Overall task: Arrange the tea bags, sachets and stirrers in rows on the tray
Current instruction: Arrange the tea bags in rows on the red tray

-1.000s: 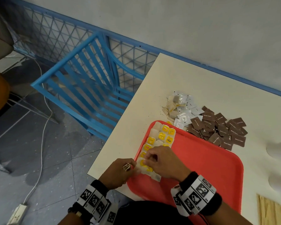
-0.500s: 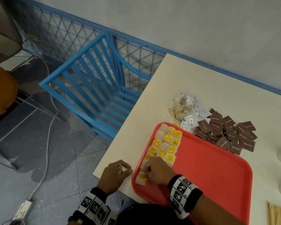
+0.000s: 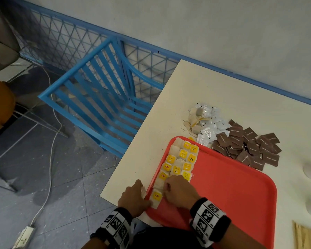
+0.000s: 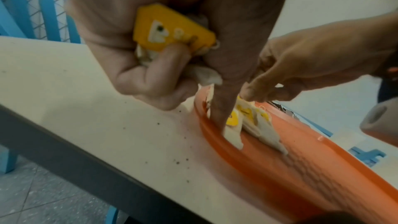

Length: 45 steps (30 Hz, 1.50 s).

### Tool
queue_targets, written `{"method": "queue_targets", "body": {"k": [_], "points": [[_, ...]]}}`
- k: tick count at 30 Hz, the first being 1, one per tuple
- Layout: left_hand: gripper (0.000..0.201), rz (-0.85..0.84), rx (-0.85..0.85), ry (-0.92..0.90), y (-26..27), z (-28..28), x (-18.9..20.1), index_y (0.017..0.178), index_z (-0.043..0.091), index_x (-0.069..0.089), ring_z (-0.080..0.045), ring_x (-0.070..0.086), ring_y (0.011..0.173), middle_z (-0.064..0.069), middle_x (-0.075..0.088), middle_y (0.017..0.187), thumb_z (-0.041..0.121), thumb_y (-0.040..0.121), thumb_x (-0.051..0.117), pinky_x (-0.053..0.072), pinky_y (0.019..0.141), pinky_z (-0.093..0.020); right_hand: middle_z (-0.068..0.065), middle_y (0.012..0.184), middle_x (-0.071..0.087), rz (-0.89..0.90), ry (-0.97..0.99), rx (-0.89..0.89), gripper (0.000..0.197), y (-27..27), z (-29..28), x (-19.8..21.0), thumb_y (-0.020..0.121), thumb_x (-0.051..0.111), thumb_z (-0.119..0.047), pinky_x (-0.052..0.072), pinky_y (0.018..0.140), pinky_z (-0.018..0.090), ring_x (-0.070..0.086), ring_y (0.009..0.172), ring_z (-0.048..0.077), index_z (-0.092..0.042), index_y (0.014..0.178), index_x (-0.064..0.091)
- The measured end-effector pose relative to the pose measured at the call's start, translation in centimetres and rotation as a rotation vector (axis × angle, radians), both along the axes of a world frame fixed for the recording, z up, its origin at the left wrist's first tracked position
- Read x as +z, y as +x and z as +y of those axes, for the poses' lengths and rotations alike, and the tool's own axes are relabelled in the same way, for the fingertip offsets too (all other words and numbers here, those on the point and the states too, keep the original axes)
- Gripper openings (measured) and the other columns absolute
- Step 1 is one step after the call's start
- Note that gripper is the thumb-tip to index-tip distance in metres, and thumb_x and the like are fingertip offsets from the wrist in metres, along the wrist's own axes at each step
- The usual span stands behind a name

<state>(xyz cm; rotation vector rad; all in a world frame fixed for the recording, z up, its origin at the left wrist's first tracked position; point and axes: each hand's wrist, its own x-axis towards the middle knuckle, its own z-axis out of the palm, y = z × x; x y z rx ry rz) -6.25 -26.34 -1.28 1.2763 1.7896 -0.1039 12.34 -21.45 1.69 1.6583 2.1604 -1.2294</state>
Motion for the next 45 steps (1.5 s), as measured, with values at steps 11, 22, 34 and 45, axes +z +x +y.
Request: {"method": "queue_targets", "body": {"k": [11,22,34,45], "points": [[0.047,-0.999,0.891,-0.267,-0.9,3.0,5.7,0.097,0.008,0.055,-0.009,0.038,0.04,0.0,0.042,0.059,0.054,0.087,0.063,0.026,0.035,-0.016,-0.006,0.082,0.067,0.239,0.024,-0.014,0.011,1.6,0.8,5.2,0.088,0.07,-0.025,0.046,0.067,0.021,0.057,0.07,0.001,-0.014,0.09,0.073],[0.032,-1.382,1.005,-0.379,4.3,5.3,9.2,0.083,0.01,0.068,-0.023,0.069,0.072,-0.011,0.067,0.081,0.04,0.092,0.061,0.06,0.065,-0.034,-0.019,0.099,0.047,0.227,0.428,0.003,0.046,0.9,-2.4,11.3,0.073,0.058,-0.068,0.045,0.07,0.023,0.046,0.085,0.0,-0.037,0.107,0.053],[0.054,-1.44,0.932,-0.496,6.2,5.0,8.7,0.138,-0.004,0.052,-0.032,0.057,0.118,-0.022,0.057,0.133,0.025,0.092,0.054,0.044,0.106,-0.042,-0.012,0.107,0.047,0.2,0.449,0.055,0.032,2.3,-2.2,11.3,0.087,0.054,-0.044,0.049,0.063,0.025,0.056,0.077,0.008,-0.036,0.117,0.056],[0.045,-1.464,0.969,-0.5,6.5,5.2,7.7,0.129,-0.009,0.053,-0.031,0.062,0.096,-0.027,0.049,0.121,0.023,0.098,0.047,0.058,0.071,-0.034,-0.02,0.091,0.041,0.2,0.362,0.167,0.038,3.4,-0.3,11.6,0.092,0.054,-0.031,0.047,0.076,0.026,0.043,0.08,-0.001,-0.041,0.128,0.052]]}}
